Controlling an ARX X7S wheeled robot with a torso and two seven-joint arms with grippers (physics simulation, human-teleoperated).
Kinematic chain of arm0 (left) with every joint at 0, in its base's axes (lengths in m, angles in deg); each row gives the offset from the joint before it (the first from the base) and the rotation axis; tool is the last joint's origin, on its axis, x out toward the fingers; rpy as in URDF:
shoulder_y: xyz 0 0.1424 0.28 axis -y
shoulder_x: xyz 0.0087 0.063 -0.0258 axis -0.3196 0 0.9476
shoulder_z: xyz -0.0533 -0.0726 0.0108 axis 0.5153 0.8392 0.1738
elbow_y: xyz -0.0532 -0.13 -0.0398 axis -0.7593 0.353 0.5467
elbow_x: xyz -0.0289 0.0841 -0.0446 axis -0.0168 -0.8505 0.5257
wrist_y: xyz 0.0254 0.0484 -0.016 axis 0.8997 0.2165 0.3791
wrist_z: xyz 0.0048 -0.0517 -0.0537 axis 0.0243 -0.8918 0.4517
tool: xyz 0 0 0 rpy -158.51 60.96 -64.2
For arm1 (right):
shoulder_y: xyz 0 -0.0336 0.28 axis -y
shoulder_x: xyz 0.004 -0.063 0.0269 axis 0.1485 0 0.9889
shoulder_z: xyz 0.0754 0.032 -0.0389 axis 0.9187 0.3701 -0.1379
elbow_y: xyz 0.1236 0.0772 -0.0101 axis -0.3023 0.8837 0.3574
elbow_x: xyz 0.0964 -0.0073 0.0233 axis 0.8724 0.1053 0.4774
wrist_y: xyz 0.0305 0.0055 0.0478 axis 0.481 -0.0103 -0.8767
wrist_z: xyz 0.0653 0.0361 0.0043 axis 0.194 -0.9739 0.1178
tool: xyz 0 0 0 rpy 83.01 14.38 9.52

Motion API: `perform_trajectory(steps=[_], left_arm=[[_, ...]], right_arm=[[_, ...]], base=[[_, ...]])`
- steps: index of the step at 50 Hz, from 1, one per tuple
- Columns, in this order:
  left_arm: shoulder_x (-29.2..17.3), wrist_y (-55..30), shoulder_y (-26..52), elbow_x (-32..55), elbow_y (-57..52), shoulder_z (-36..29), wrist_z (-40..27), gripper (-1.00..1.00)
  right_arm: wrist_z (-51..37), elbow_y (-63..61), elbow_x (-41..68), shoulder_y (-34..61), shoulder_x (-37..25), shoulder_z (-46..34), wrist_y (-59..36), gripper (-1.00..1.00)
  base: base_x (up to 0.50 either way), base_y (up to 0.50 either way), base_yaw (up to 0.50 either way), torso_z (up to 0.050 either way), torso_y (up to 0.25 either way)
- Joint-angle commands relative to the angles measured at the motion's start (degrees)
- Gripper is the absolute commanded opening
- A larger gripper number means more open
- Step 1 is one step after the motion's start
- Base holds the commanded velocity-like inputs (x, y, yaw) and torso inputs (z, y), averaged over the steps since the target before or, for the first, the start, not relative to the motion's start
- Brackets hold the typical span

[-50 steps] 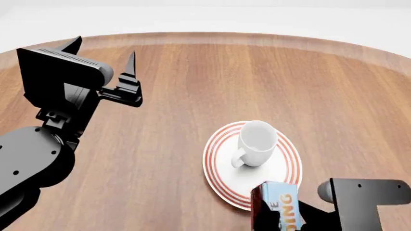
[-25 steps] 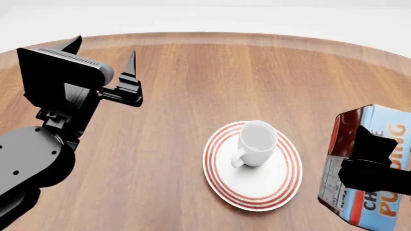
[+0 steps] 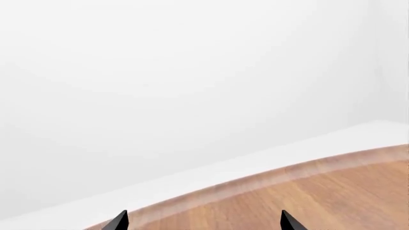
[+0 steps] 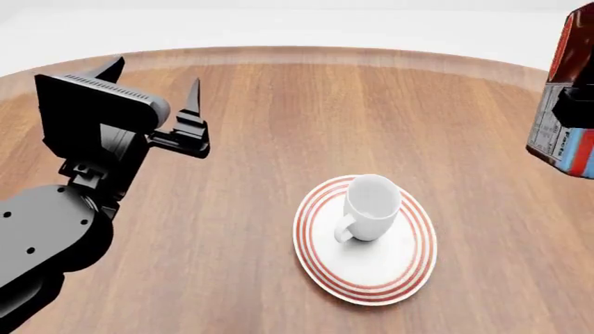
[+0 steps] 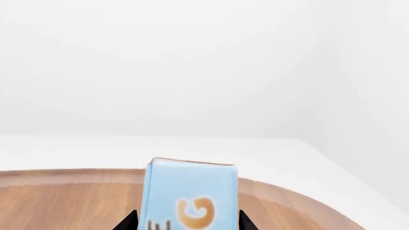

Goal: Pick up the white mug and put it on the plate, and put the chocolate pudding to the right of the plate.

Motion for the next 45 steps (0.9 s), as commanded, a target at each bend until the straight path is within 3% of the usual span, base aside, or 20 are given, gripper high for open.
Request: perform_trajectory(steps=[1,8,14,17,26,31,45], left_arm=[[0.2,-0.2,0.0,0.0,0.3,0.0,0.2,1.0],[0.2,-0.2,-0.2,0.0,0.7,0.1,0.3,1.0],[0.0,-0.2,-0.3,-0.1,0.6,0.2,0.3,1.0],[0.0,-0.3,-0.2,0.0,1.0,0.3,0.3,1.0],[0.2,-0.3,-0.4,-0.2,0.9,0.3,0.3,1.0],[0.1,-0.4,-0.2,-0.1,0.9,0.4,0.3,1.0],[0.3,-0.1,-0.7,-0.1,1.1,0.6,0.4,1.0]], right_arm=[[14.3,13.3,-11.1,13.0,6.7,-10.3,-12.4,-1.0],[22.3,27.7,-12.6,19.2,11.1,-14.6,-17.5,-1.0],[34.5,40.7,-24.8,27.3,14.5,-22.0,-20.4,-1.0],[35.4,48.8,-26.5,30.5,16.4,-22.2,-20.6,-1.0],[44.5,58.4,-32.6,33.4,18.9,-28.1,-20.6,-1.0],[53.1,63.5,-39.2,34.3,20.4,-35.4,-19.8,-1.0],[61.6,73.0,-48.4,38.3,24.0,-44.8,-19.1,-1.0]], base=[[0.0,0.0,0.0,0.0,0.0],[0.0,0.0,0.0,0.0,0.0],[0.0,0.0,0.0,0.0,0.0],[0.0,0.0,0.0,0.0,0.0],[0.0,0.0,0.0,0.0,0.0],[0.0,0.0,0.0,0.0,0.0],[0.0,0.0,0.0,0.0,0.0]])
